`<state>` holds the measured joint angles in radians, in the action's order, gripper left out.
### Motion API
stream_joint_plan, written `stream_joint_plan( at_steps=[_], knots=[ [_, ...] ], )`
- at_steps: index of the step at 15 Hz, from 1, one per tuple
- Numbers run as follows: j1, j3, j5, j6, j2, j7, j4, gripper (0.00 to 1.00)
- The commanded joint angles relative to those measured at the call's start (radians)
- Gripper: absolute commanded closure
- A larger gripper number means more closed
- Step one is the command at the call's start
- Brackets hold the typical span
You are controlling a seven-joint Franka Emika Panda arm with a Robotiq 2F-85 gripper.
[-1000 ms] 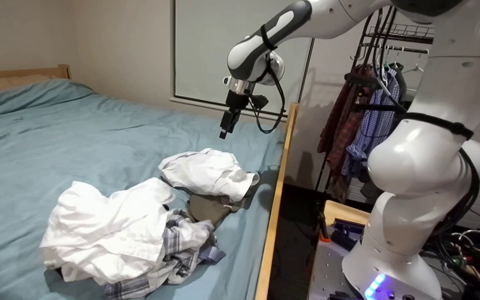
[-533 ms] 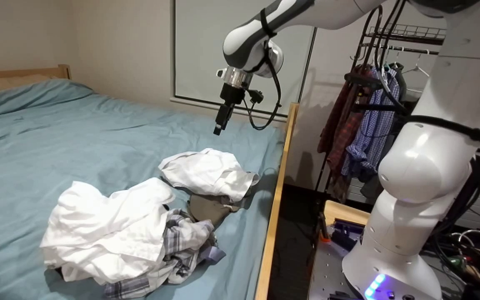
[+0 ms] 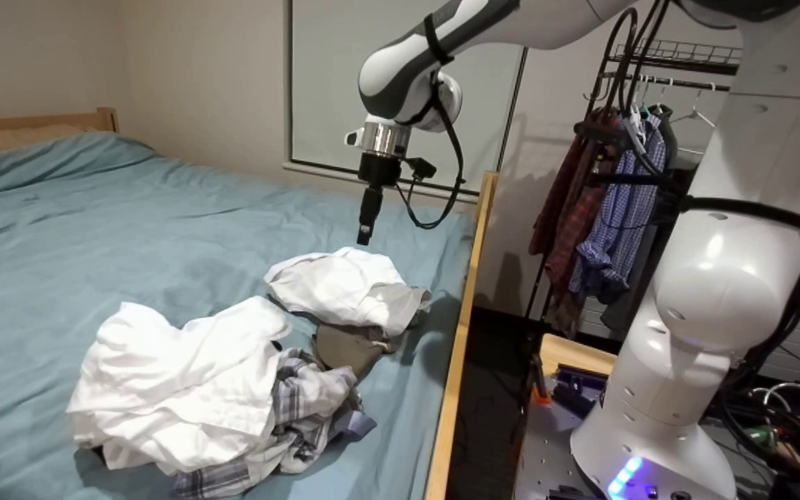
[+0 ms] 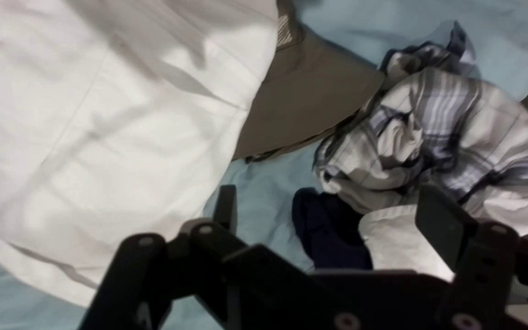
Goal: Move the rightmost white object and put it on top of the rightmost black object on the bed
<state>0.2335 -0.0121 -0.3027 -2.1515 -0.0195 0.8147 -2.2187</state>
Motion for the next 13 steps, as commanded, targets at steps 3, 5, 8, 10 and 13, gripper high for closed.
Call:
stream_joint_plan(
  at_steps=[3,5,8,10,13],
  knots=[
    [-0.064,-0.062,0.113,0.044,0.058,-0.137,-0.084,0.0],
    [-0.065,-0.08,0.115,-0.029,0.086,-0.239,-0.137,0.0],
    [-0.063,-0.105,0.114,-0.14,0.12,-0.353,-0.21,0.0],
    [-0.059,-0.119,0.146,-0.202,0.133,-0.443,-0.249,0.0],
    [-0.07,-0.136,0.15,-0.183,0.102,-0.43,-0.223,0.0]
  ],
)
